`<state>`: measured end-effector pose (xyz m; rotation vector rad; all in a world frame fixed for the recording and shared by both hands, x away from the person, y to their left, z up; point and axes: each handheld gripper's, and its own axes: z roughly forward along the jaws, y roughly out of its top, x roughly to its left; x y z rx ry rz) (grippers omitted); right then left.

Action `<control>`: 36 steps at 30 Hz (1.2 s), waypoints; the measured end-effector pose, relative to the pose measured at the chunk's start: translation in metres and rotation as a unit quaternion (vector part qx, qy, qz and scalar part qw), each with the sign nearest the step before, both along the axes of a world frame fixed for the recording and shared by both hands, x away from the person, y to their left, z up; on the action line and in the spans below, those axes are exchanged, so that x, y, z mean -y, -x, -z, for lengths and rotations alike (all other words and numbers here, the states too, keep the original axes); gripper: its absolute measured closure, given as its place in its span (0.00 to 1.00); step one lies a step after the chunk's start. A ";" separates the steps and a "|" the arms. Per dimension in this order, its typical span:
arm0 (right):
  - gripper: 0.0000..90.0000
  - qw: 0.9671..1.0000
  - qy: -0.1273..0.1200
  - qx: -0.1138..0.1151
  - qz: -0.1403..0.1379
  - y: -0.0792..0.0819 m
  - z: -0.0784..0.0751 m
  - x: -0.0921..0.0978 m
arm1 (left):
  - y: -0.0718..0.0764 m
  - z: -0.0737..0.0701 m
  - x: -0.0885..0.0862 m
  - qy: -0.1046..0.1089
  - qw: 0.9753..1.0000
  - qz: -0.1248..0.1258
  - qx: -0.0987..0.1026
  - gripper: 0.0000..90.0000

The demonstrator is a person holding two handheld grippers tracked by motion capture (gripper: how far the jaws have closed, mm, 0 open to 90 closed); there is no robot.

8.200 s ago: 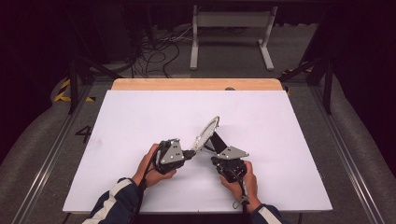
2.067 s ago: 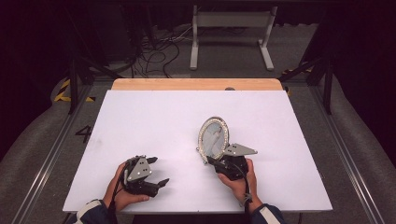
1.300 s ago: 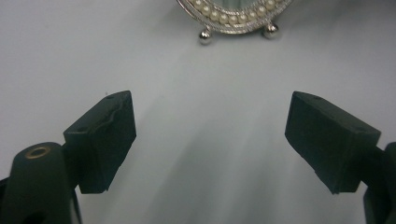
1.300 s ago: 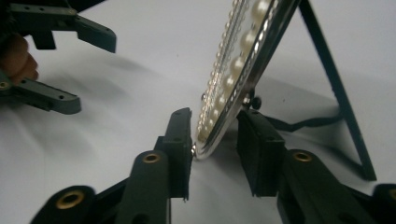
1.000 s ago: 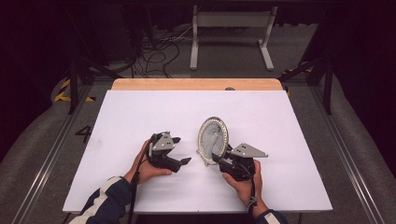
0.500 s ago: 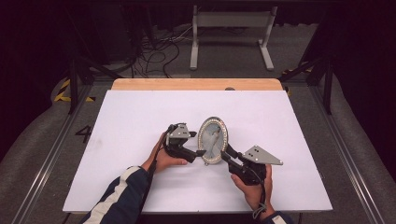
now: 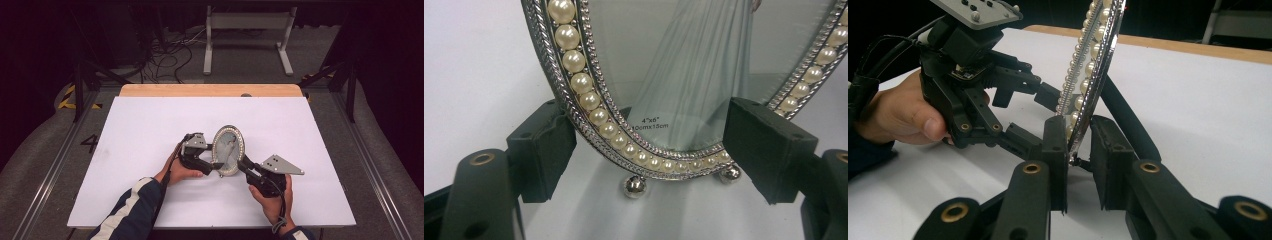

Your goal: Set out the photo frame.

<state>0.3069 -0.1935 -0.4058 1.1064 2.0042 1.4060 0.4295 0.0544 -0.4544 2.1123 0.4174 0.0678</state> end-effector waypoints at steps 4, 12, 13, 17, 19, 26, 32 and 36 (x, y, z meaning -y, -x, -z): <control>0.88 1.000 -0.004 -0.007 0.001 0.000 -0.001 0.002 | 0.001 0.000 -0.001 0.001 1.000 0.003 -0.005 0.25; 0.92 1.000 0.001 -0.004 0.000 0.001 -0.002 0.004 | 0.001 0.003 0.003 -0.002 1.000 -0.014 0.009 0.21; 0.91 1.000 0.004 -0.002 0.003 0.001 -0.002 0.004 | 0.000 0.003 0.003 0.004 1.000 -0.017 0.007 0.20; 0.92 1.000 0.008 0.003 0.004 0.001 -0.003 0.003 | -0.002 0.003 0.005 0.013 1.000 0.005 -0.008 0.25; 0.91 1.000 0.007 -0.002 0.004 0.001 -0.003 0.002 | 0.000 0.003 0.007 0.005 1.000 0.004 -0.006 0.23; 0.91 1.000 0.009 -0.007 0.001 0.000 -0.004 0.005 | 0.000 0.002 0.003 0.009 1.000 0.001 -0.021 0.31; 0.90 1.000 0.008 -0.018 0.005 -0.003 -0.004 0.009 | 0.003 0.002 0.001 0.005 1.000 0.010 -0.025 0.32; 0.89 1.000 0.007 -0.019 0.010 -0.005 -0.004 0.010 | 0.009 -0.001 -0.002 -0.009 0.999 0.012 -0.031 0.33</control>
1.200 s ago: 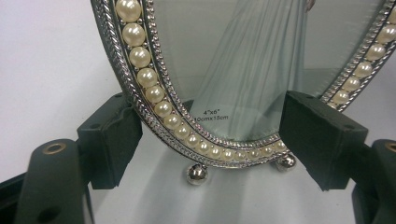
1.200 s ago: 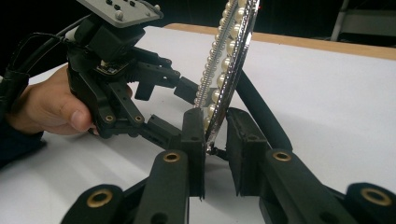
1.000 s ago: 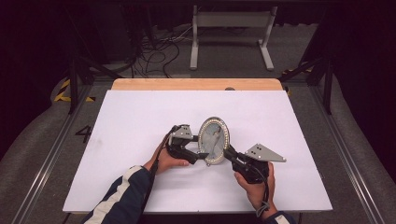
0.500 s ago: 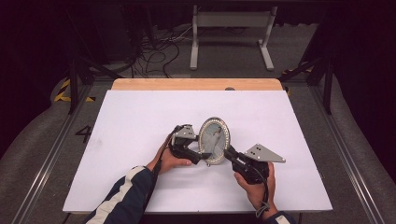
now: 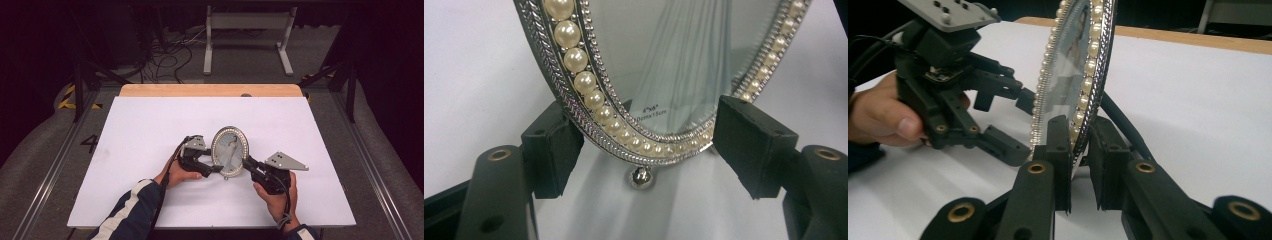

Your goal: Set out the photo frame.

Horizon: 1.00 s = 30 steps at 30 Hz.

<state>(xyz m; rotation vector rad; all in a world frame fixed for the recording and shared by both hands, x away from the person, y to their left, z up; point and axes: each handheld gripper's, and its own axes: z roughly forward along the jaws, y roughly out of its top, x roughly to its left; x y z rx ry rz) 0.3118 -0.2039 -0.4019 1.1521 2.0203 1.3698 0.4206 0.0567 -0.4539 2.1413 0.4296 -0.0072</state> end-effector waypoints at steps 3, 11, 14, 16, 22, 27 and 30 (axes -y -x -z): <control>0.88 1.000 -0.006 -0.004 -0.002 -0.003 0.001 0.003 | 0.000 -0.002 -0.004 -0.005 1.000 0.013 0.004 0.34; 0.88 1.000 0.003 0.002 -0.005 -0.003 0.000 0.001 | 0.000 -0.004 0.002 0.005 1.000 -0.015 0.026 0.29; 0.88 1.000 0.007 0.004 -0.005 -0.003 0.000 0.002 | 0.000 -0.005 0.003 0.018 0.999 -0.027 0.035 0.30; 0.88 1.000 0.007 0.003 -0.005 -0.003 0.000 0.001 | 0.000 -0.007 0.002 0.022 0.998 -0.029 0.045 0.36; 0.87 1.000 0.001 -0.001 -0.002 -0.006 0.001 0.003 | -0.003 -0.010 -0.009 0.028 0.998 -0.032 0.038 0.58; 0.87 1.000 -0.013 -0.006 0.001 -0.012 0.002 0.003 | 0.001 -0.013 -0.012 0.005 0.998 -0.033 0.049 0.62; 0.86 1.000 -0.010 -0.004 0.001 -0.015 0.002 0.001 | 0.003 -0.014 -0.015 -0.002 0.998 -0.036 0.052 0.65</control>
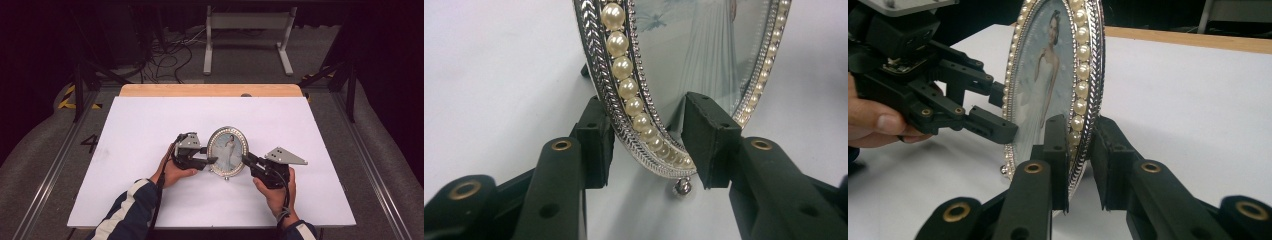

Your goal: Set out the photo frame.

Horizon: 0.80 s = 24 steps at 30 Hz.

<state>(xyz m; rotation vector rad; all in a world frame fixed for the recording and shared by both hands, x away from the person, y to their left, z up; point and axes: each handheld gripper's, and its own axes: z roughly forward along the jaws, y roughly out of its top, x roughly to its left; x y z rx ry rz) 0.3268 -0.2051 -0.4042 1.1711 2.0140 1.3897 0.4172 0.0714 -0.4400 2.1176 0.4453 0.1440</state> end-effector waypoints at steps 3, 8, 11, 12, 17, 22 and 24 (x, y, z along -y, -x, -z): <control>0.86 1.000 0.000 -0.001 -0.002 -0.004 0.001 -0.002 | 0.003 -0.001 -0.001 -0.013 1.000 -0.003 0.004 0.66; 0.85 1.000 0.006 0.004 -0.006 -0.007 0.001 -0.006 | 0.005 0.000 -0.005 -0.009 1.000 -0.011 -0.004 0.66; 0.84 1.000 0.008 0.005 -0.007 -0.009 0.001 -0.008 | 0.009 0.001 -0.006 -0.010 1.000 -0.019 0.004 0.66; 0.84 1.000 0.007 0.007 -0.008 -0.009 0.002 -0.008 | 0.009 0.001 -0.006 -0.011 1.000 -0.021 0.006 0.66; 0.83 1.000 0.010 0.012 -0.006 -0.008 0.003 -0.008 | 0.010 -0.003 -0.009 0.014 0.999 -0.032 0.028 0.60; 0.83 1.000 0.009 0.022 -0.002 -0.003 0.005 -0.008 | 0.010 -0.006 -0.013 0.036 0.997 -0.049 0.037 0.64; 0.83 1.000 0.014 0.022 0.000 -0.002 0.006 -0.009 | 0.010 -0.005 -0.012 0.040 0.997 -0.047 0.037 0.67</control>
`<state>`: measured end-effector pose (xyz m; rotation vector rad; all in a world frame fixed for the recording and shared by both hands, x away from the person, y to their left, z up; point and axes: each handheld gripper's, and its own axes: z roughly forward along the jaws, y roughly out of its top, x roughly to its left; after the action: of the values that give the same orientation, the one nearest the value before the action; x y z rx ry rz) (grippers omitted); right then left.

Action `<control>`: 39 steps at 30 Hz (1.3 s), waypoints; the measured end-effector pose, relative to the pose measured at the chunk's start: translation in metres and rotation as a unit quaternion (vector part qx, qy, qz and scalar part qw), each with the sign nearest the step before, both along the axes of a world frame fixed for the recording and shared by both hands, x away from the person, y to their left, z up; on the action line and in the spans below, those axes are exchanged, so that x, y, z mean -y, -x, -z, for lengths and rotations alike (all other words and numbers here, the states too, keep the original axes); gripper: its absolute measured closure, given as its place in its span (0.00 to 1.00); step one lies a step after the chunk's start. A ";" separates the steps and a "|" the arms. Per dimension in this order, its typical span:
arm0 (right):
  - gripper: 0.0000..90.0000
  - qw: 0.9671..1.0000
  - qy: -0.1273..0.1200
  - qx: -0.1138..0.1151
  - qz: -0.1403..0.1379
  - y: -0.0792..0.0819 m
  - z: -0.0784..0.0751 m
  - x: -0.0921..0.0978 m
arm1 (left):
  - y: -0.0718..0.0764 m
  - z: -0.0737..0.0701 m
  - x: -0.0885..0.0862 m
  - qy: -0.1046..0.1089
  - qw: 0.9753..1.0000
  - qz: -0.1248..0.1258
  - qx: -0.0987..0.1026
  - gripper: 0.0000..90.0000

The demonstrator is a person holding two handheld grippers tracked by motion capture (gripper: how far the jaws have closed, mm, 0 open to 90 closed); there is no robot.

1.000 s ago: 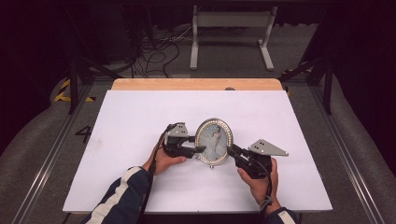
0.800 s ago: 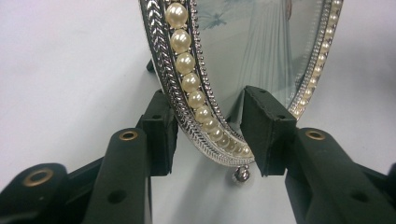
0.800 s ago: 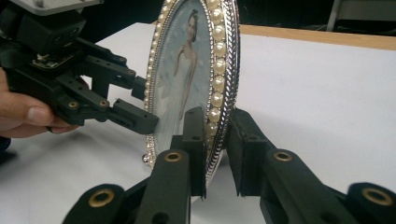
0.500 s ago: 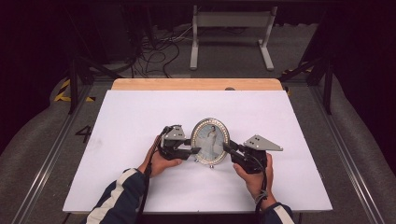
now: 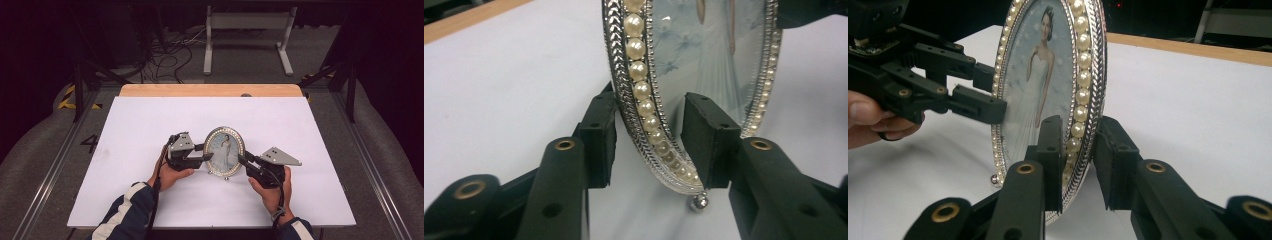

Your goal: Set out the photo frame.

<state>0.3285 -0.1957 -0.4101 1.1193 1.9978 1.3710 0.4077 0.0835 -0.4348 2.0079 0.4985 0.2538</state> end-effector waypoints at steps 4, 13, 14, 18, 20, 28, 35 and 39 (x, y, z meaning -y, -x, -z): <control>0.85 1.000 0.001 -0.004 0.000 0.000 0.001 0.001 | 0.000 0.000 0.001 -0.002 1.000 0.005 -0.001 0.69; 0.85 1.000 -0.008 -0.015 -0.009 -0.005 0.001 0.003 | 0.000 -0.001 -0.003 -0.011 1.000 0.007 -0.004 0.73; 0.85 1.000 -0.007 -0.014 -0.012 -0.006 0.001 0.003 | 0.000 -0.002 -0.003 -0.012 1.000 0.007 -0.005 0.73; 0.85 1.000 -0.005 -0.016 -0.017 -0.009 0.000 0.003 | 0.001 -0.002 -0.003 -0.014 1.000 0.004 -0.009 0.73; 0.85 1.000 -0.005 -0.018 -0.019 -0.011 0.000 0.004 | 0.002 -0.002 -0.003 -0.014 1.000 0.005 -0.009 0.73; 0.83 1.000 -0.006 -0.024 -0.018 -0.016 0.001 0.006 | 0.006 -0.005 -0.004 -0.017 1.000 0.004 -0.007 0.74; 0.84 1.000 -0.004 -0.022 -0.020 -0.018 0.000 0.002 | 0.008 -0.002 -0.007 -0.016 1.000 -0.002 -0.013 0.74; 0.83 1.000 -0.001 -0.021 -0.016 -0.020 0.000 -0.001 | 0.011 -0.002 -0.009 -0.016 1.000 -0.004 -0.009 0.74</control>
<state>0.3488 -0.1951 -0.4101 1.1289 2.0529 1.3768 0.3962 0.0924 -0.4325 2.0406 0.5172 0.2513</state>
